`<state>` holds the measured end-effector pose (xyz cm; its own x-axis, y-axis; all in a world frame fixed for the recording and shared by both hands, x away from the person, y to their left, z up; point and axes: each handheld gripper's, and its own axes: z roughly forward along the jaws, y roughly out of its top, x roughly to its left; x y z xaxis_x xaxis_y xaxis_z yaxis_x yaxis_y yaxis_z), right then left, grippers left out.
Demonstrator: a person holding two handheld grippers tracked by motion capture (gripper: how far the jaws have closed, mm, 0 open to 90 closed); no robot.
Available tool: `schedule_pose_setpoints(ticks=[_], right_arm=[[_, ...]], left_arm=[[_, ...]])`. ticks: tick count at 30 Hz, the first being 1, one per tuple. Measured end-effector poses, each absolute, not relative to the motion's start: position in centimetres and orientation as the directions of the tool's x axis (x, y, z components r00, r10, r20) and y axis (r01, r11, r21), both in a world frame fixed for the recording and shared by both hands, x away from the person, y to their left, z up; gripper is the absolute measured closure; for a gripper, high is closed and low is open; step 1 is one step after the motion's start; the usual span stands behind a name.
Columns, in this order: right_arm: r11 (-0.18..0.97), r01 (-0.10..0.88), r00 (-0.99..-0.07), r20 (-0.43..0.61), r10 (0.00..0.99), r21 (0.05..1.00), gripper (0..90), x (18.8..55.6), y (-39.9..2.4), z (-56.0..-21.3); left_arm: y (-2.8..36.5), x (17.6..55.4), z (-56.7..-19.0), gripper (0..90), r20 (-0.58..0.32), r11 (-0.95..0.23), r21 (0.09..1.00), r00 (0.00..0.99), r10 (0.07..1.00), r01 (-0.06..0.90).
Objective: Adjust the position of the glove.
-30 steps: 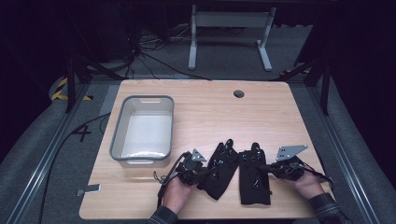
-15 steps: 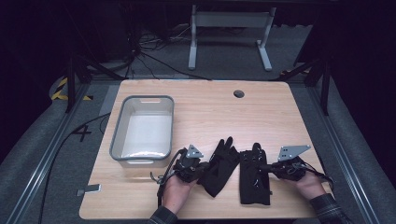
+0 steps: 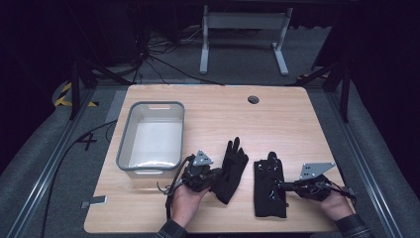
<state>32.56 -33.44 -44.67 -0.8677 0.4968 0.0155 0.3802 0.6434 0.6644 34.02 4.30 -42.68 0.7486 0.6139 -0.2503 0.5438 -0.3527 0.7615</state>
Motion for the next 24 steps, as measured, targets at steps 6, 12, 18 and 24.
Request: schedule_pose_setpoints(ticks=[6,12,18,24], right_arm=[[0.642,0.377,-0.879,0.040,0.475,0.667,89.9,32.9,-32.5,-45.2],[0.639,0.373,-0.884,0.047,0.466,0.672,89.9,33.3,-31.8,-45.2],[0.653,0.352,-0.895,0.037,0.445,0.671,89.9,33.5,-30.4,-45.1],[0.657,0.339,-0.902,0.035,0.429,0.673,89.9,33.9,-29.4,-45.2]], left_arm=[[4.2,33.7,-42.4,87.2,-0.259,-0.343,0.770,0.756,0.601,0.537],[3.5,33.9,-42.2,87.2,-0.270,-0.334,0.778,0.763,0.588,0.533],[2.6,33.9,-41.8,87.2,-0.269,-0.343,0.784,0.782,0.562,0.517],[2.2,34.0,-41.8,87.2,-0.287,-0.338,0.784,0.787,0.545,0.520]])
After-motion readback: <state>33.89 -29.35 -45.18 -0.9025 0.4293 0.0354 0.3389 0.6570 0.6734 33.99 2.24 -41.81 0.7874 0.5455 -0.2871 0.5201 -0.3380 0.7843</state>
